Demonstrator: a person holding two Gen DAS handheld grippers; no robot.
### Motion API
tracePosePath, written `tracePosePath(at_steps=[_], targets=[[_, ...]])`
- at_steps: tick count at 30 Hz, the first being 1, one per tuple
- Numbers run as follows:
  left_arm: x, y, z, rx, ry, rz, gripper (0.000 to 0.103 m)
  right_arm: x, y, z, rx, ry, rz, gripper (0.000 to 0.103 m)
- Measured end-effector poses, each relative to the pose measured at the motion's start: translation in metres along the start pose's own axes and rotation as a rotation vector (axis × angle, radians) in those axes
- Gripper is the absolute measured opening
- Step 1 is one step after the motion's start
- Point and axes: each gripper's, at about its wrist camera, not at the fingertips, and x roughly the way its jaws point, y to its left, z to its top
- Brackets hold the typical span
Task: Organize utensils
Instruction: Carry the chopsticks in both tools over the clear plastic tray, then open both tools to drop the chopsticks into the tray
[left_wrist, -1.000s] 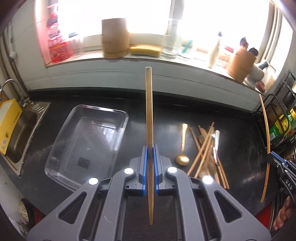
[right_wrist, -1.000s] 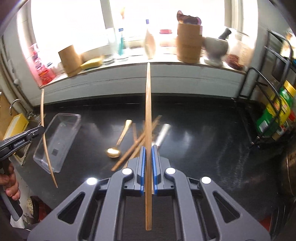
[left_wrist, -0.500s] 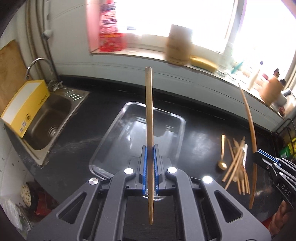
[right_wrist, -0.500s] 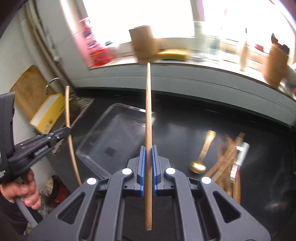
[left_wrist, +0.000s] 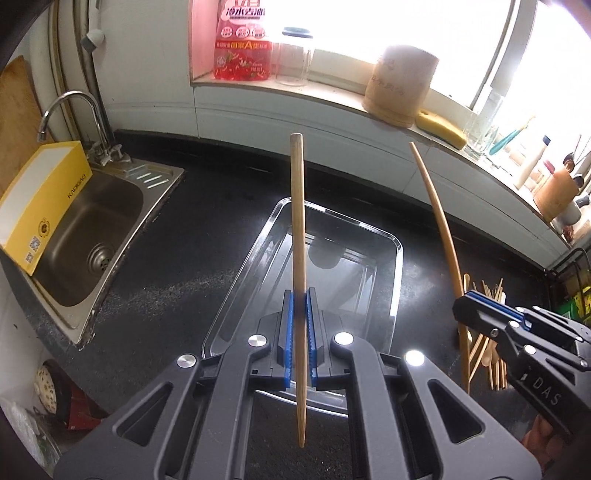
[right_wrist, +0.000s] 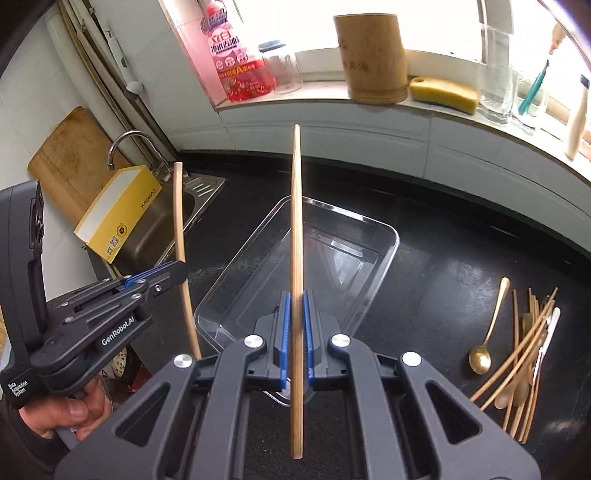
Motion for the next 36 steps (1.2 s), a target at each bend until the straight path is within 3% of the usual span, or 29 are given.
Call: tracePosePath(at_steps=[12,25,36], targets=[[0.054,0.011,0.02,-0.02,0.088,-0.038,0.006,0.049,0.0,0.019,0.012,0.085,0.01,0.008],[0.131,0.017,0.03,-0.038,0.218,-0.052,0.006,0.138,-0.018,0.021,0.048,0.271,0.074,0.008],[0.174,0.021,0.032,-0.055,0.286,-0.049,0.006,0.178,-0.028,0.017,0.05,0.345,0.066,0.008]])
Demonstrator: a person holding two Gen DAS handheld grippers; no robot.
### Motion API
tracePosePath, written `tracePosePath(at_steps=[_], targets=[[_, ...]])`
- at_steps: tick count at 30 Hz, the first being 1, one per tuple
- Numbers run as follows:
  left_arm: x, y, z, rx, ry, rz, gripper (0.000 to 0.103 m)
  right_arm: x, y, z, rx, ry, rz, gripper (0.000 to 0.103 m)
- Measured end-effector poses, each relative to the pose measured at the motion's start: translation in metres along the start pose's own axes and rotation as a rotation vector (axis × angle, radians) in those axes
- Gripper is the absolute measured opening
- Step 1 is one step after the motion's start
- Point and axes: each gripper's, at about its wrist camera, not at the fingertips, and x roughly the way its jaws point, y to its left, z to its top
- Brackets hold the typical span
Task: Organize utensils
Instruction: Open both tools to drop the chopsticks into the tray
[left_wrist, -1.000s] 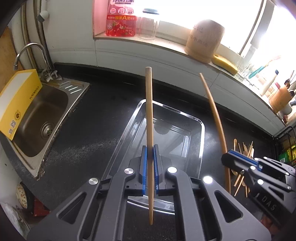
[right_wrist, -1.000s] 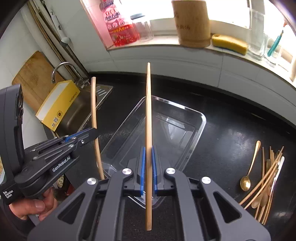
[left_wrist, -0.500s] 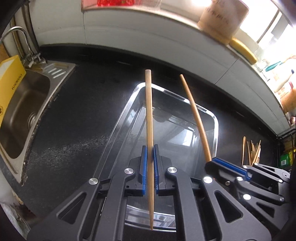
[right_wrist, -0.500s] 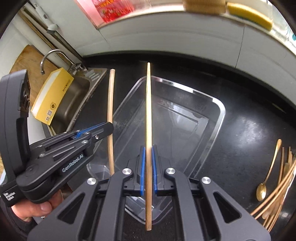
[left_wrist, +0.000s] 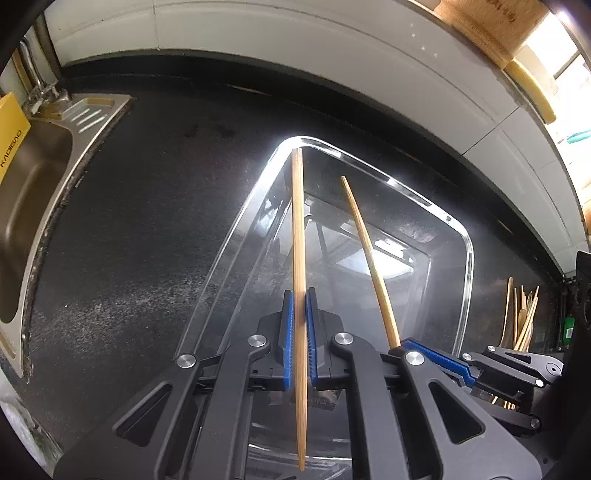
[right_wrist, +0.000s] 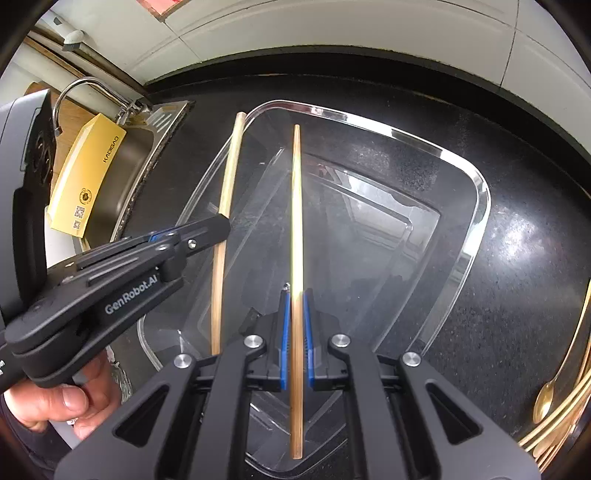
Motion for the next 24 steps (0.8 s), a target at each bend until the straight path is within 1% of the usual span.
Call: tracePosePath(at_steps=[7,8,9,10,11,12,13,14,16,19,22,24], targets=[[0.004,-0.001,0.003,0.006,0.012,-0.011,0.006,0.003,-0.002,0.005,0.011,-0.006,0.011,0.008],[0.002,-0.001,0.003,0.007,0.012,-0.017,0.006,0.001,-0.004,0.006,0.014,-0.009,0.016,0.01],[0.0,0.0,0.004,0.003,0.01,-0.021,0.007,-0.002,-0.006,0.007,0.016,-0.008,0.003,0.034],[-0.002,0.001,0.004,-0.005,0.008,-0.03,0.01,-0.006,-0.01,0.007,0.015,-0.02,-0.011,0.058],[-0.007,0.003,0.005,-0.007,0.006,-0.027,0.021,-0.013,-0.013,0.008,0.014,-0.053,-0.028,0.089],[-0.012,0.007,0.006,-0.018,-0.003,-0.039,0.037,-0.026,-0.015,0.006,-0.003,-0.116,-0.072,0.09],[-0.019,0.01,0.006,-0.031,-0.014,-0.049,0.081,-0.033,-0.016,0.005,-0.025,-0.14,-0.077,0.09],[-0.03,0.014,0.007,-0.052,-0.046,-0.056,0.096,-0.038,-0.017,0.004,-0.036,-0.146,-0.078,0.09],[-0.047,0.017,0.007,-0.06,-0.098,-0.062,0.096,-0.047,-0.02,0.001,-0.045,-0.166,-0.087,0.09],[-0.068,0.021,0.007,-0.081,-0.139,-0.066,0.096,-0.058,-0.022,-0.007,-0.047,-0.183,-0.076,0.09],[-0.081,0.018,0.004,-0.075,-0.164,-0.053,0.096,-0.073,-0.018,-0.017,-0.056,-0.214,-0.084,0.09],[-0.09,0.012,0.0,-0.068,-0.179,-0.045,0.096,-0.088,-0.014,-0.025,-0.066,-0.25,-0.098,0.09]])
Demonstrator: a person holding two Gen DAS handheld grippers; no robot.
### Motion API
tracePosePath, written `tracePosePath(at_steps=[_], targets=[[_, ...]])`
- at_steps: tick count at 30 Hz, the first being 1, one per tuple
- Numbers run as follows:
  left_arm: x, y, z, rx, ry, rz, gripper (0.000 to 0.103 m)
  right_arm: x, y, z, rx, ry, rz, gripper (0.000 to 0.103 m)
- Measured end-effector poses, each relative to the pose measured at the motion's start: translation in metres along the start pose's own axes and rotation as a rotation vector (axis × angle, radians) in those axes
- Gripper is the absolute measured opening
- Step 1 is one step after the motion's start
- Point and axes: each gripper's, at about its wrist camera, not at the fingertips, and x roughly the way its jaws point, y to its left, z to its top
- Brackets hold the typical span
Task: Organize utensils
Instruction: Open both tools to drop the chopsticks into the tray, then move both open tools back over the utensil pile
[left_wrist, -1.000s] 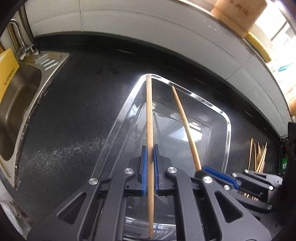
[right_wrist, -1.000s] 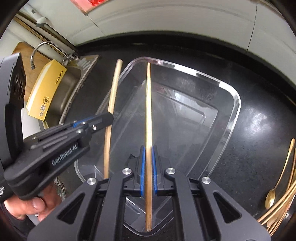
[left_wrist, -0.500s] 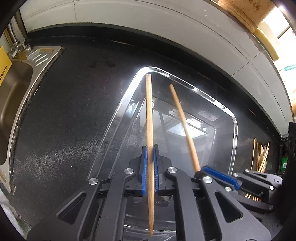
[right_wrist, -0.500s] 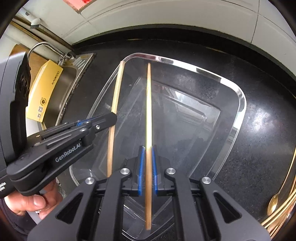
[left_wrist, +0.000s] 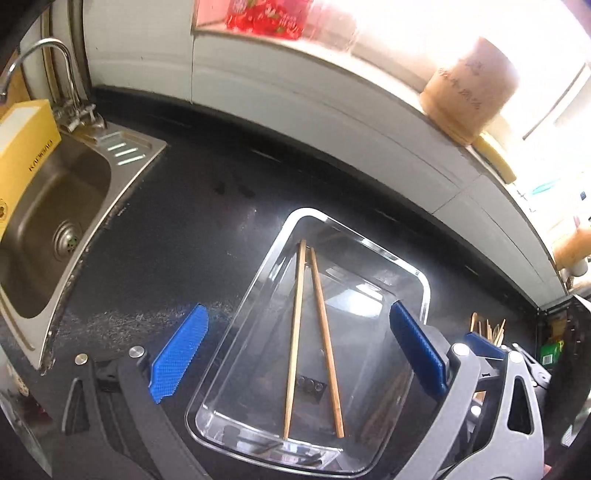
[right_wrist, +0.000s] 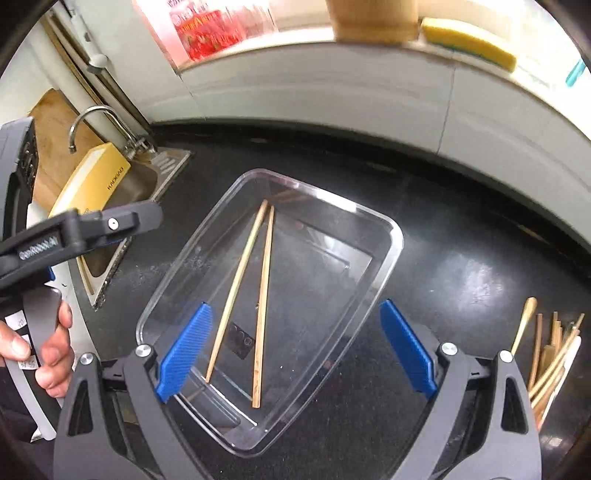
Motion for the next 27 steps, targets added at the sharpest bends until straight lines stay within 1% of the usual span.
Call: tracePosePath(at_steps=[3,9,14,18,22,25,27], targets=[[-0.016,-0.015,-0.011,0.026,-0.017,0.008,0.096,-0.024,0.003,-0.003,0.003,-0.05,-0.01,0.09],[-0.04,-0.055,-0.04,0.123,-0.049,0.003,0.096,-0.076,-0.013,-0.026,0.045,-0.136,-0.053,0.09],[-0.047,-0.104,-0.071,0.2,-0.051,-0.004,0.096,-0.127,-0.053,-0.067,0.115,-0.19,-0.118,0.09],[-0.046,-0.158,-0.1,0.262,-0.038,-0.04,0.096,-0.167,-0.096,-0.107,0.176,-0.205,-0.198,0.09],[-0.044,-0.215,-0.134,0.344,-0.02,-0.076,0.096,-0.21,-0.144,-0.157,0.243,-0.218,-0.268,0.09],[-0.044,-0.247,-0.151,0.389,-0.017,-0.096,0.096,-0.232,-0.167,-0.188,0.264,-0.226,-0.298,0.09],[-0.045,-0.262,-0.161,0.407,-0.018,-0.099,0.096,-0.241,-0.181,-0.205,0.28,-0.227,-0.31,0.09]])
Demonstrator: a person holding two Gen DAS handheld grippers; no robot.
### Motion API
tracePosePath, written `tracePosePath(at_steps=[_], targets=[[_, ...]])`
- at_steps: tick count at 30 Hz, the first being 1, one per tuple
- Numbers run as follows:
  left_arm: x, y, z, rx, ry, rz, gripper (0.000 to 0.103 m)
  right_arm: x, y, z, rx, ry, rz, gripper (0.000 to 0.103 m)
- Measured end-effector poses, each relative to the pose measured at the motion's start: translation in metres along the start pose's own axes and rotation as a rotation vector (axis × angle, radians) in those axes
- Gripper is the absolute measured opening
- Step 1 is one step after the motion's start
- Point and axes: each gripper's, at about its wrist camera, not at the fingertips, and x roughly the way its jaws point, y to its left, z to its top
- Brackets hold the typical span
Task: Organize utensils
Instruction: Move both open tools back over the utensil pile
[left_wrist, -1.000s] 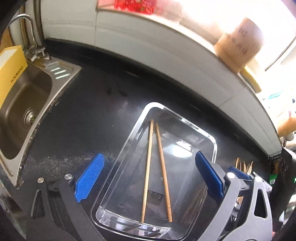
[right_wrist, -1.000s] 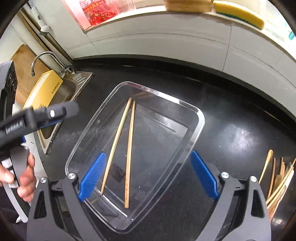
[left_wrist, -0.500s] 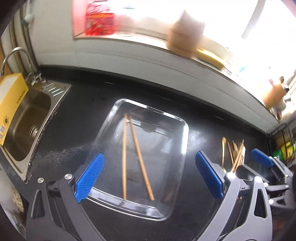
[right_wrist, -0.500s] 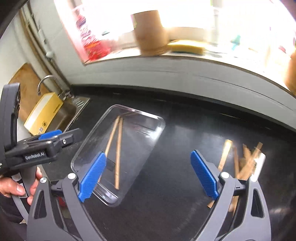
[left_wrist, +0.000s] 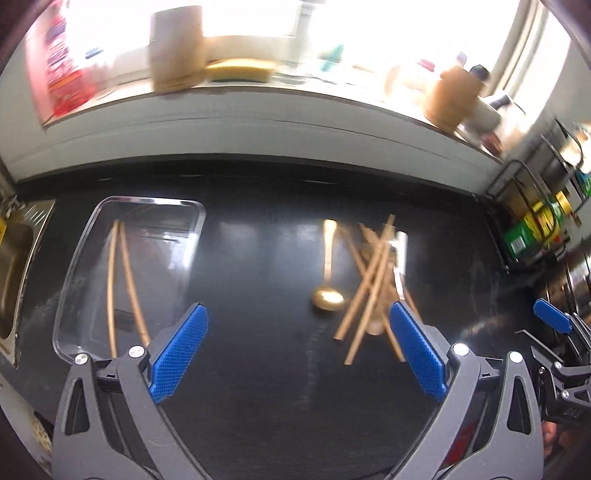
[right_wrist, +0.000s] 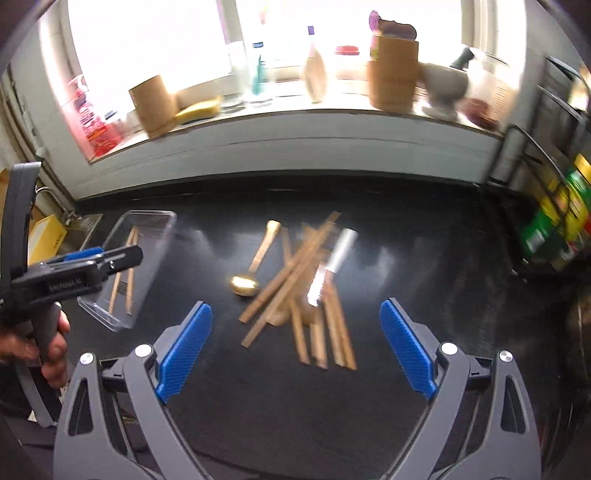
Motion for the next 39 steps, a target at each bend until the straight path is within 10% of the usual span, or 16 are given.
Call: tracePosePath(at_steps=[22,39], targets=[[0.011,-0.046,-0.006,0.06,0.002,0.054,0.096,-0.007,-0.044,-0.008,-0.015,-0.013,0.042,0.09],[0.149,-0.041,0.009,0.214,0.108,0.097,0.096,0.12,-0.063,-0.017,-0.135,0.171,0.008,0.079]])
